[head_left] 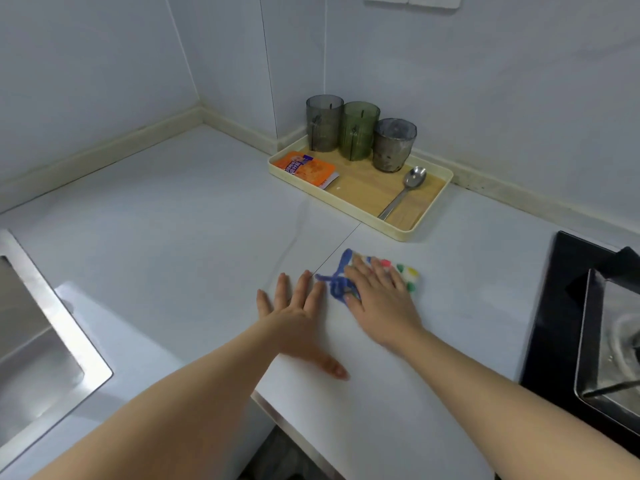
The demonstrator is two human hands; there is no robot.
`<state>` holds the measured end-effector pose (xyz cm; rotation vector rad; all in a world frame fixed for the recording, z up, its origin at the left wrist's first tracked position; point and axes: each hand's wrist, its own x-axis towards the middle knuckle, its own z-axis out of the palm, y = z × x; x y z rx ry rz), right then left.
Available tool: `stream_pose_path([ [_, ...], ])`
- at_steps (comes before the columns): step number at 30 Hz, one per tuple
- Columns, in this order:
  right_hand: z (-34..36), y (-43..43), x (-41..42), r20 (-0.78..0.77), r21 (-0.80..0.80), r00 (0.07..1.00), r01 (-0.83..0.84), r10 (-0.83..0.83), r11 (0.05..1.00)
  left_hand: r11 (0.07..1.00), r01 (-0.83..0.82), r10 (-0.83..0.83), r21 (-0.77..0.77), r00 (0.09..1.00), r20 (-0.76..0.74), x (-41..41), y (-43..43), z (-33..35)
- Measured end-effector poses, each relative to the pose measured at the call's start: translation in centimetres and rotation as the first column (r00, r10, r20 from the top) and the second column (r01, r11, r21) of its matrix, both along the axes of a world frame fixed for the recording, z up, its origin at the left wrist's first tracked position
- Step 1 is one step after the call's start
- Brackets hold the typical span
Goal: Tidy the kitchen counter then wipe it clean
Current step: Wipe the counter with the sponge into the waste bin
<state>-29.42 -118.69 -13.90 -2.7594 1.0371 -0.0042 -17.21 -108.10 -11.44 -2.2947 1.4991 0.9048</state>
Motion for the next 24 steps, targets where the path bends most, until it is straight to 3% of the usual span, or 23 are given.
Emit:
stream_pose_path([
  [1,0.1,0.3,-0.9,-0.001,-0.027,0.995,-0.098,0.099,0.995,1.0,0.004,-0.004,-0.004,1.0,0.003,0.0,0.0,0.0],
  [3,0.4,-1.1,-1.9,-0.049,-0.033,0.989,-0.14,0.139,0.99,1.0,0.005,-0.005,-0.004,1.0,0.009,0.1,-0.1,0.1],
  [7,0.1,-3.8,0.2,-0.026,0.03,0.986,0.163,-0.162,0.986,1.0,-0.007,0.007,0.004,1.0,0.016,-0.3,0.0,0.2],
  [9,0.2,-2.8,1.5,0.006,0.057,0.983,0.183,-0.184,0.981,1.0,-0.005,0.005,0.002,1.0,0.031,-0.1,-0.1,0.4],
  [13,-0.4,3.2,-2.2,0.055,-0.089,0.99,-0.124,0.129,0.988,1.0,0.001,-0.002,0.012,1.0,0.022,-0.2,-0.1,0.3],
  [15,-0.7,3.5,-4.1,-0.007,-0.124,0.985,-0.173,0.174,0.977,1.0,0.011,-0.011,0.013,1.0,0.027,-0.1,-0.2,0.3],
  [17,-0.7,1.3,-4.1,0.016,-0.112,0.992,-0.123,0.125,0.986,1.0,-0.002,0.002,0.006,1.0,0.031,-0.1,-0.1,0.2],
  [21,0.2,-2.5,-1.0,0.029,0.017,0.986,0.162,-0.162,0.987,1.0,-0.015,0.015,-0.004,0.999,0.032,-0.2,0.0,0.2],
  [22,0.2,-1.7,-0.6,0.055,0.044,0.983,0.173,-0.175,0.984,1.0,-0.015,0.015,-0.009,0.999,0.035,-0.3,0.0,0.2],
  [24,-0.3,1.1,-0.9,0.096,0.02,0.995,0.035,-0.037,0.999,1.0,-0.011,0.011,-0.01,0.999,0.032,-0.3,0.0,0.3],
])
